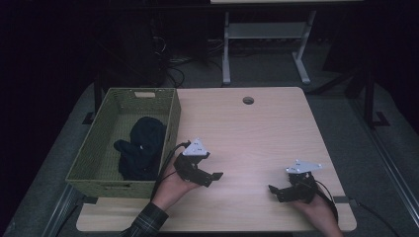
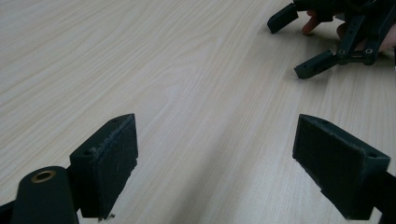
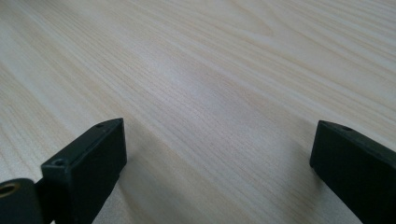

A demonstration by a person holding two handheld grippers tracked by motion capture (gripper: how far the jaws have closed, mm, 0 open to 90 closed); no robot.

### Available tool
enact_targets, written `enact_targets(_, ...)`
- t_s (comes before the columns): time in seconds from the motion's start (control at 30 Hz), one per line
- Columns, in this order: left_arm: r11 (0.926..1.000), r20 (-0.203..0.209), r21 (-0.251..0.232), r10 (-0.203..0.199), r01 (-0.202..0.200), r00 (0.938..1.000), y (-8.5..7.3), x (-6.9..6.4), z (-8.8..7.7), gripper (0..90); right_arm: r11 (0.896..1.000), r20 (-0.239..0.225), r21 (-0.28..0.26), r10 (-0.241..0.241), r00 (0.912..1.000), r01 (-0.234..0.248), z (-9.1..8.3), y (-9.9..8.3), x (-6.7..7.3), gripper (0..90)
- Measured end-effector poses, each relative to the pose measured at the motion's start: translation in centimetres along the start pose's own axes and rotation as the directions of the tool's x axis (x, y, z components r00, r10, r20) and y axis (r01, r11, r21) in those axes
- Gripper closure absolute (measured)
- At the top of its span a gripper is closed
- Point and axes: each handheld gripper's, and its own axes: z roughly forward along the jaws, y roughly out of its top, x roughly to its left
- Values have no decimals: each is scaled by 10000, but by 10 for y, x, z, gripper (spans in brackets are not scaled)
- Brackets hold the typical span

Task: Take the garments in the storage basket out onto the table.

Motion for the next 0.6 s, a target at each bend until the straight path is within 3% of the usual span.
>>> enact_targets(0.6,9996,61,184,228,-229,9997,15,2,-7,137,10000,2,0,6,10000,-6,0,0,0,32)
